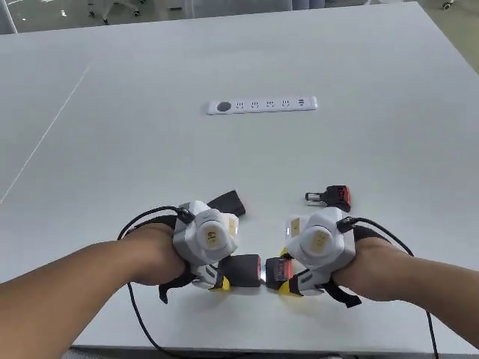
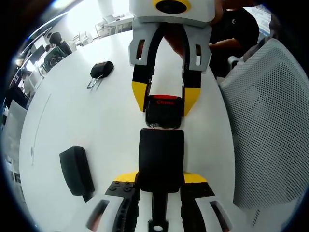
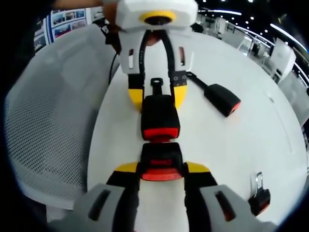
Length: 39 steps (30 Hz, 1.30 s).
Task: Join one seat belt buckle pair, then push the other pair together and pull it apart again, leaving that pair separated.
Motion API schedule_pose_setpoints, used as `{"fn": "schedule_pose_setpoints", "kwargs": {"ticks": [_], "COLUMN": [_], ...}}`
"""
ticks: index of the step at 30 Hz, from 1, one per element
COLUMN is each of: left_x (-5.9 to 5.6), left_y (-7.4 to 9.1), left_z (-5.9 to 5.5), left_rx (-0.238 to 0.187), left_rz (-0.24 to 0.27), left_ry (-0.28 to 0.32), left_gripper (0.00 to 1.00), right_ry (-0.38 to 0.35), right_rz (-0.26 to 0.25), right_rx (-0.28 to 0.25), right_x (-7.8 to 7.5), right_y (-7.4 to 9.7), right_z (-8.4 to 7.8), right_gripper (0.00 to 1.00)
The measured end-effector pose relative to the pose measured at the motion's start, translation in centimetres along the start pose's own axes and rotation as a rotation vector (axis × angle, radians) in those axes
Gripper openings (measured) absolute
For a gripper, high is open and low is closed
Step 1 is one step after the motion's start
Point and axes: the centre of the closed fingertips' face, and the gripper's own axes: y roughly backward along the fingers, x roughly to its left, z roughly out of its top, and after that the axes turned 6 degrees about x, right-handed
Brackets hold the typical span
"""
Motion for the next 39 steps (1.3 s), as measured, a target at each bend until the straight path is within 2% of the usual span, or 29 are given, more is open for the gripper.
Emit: {"fn": "schedule_pose_setpoints", "kwargs": {"ticks": [11,15,17,20,21,22,24,26,30,31,34,35,38,39], "left_x": [0.0,0.0,0.0,-0.2,-0.4,-0.3,0.5,1.4,3.1,4.0,6.2,7.0,8.0,8.5], "left_y": [-0.1,0.0,0.1,0.4,0.6,1.0,2.0,3.0,4.7,5.0,5.4,5.3,5.2,5.2], "left_z": [-0.1,-0.2,-0.4,-0.6,-0.5,0.0,1.2,1.6,2.2,2.4,1.9,1.3,0.5,0.1], "left_rx": [0.008,-0.009,-0.004,0.024,0.019,-0.002,-0.074,-0.101,-0.118,-0.136,-0.128,-0.111,-0.097,-0.095], "left_rz": [-0.001,0.005,0.007,0.016,0.008,0.002,0.018,0.022,0.055,0.078,0.131,0.148,0.149,0.156], "left_ry": [0.023,0.025,0.043,-0.006,-0.004,0.025,0.09,0.152,0.138,0.151,0.163,0.167,0.177,0.194], "left_gripper": [0.33,0.34,0.34,0.36,0.36,0.37,0.38,0.41,0.41,0.42,0.43,0.43,0.45,0.45], "right_ry": [-0.004,-0.015,-0.015,0.005,0.018,0.019,-0.023,-0.026,-0.04,-0.057,-0.059,-0.056,-0.062,-0.054], "right_rz": [0.005,0.013,0.012,0.004,0.008,0.012,0.035,0.02,-0.006,-0.01,-0.051,-0.062,-0.087,-0.097], "right_rx": [0.02,0.015,0.016,0.028,0.031,0.026,-0.024,-0.037,-0.061,-0.077,-0.074,-0.06,0.002,0.008], "right_x": [0.0,0.0,0.0,0.0,0.1,0.1,0.1,-0.6,-2.5,-3.2,-5.3,-6.1,-7.6,-8.0], "right_y": [-0.1,-0.1,-0.1,0.1,0.3,0.6,1.5,2.5,4.5,5.2,6.2,6.4,6.7,6.9], "right_z": [0.0,-0.1,-0.1,-0.2,-0.3,-0.2,0.7,1.0,1.5,1.6,1.2,0.7,-1.2,-1.5], "right_gripper": [0.36,0.36,0.36,0.38,0.39,0.4,0.41,0.42,0.41,0.39,0.39,0.39,0.37,0.37]}}
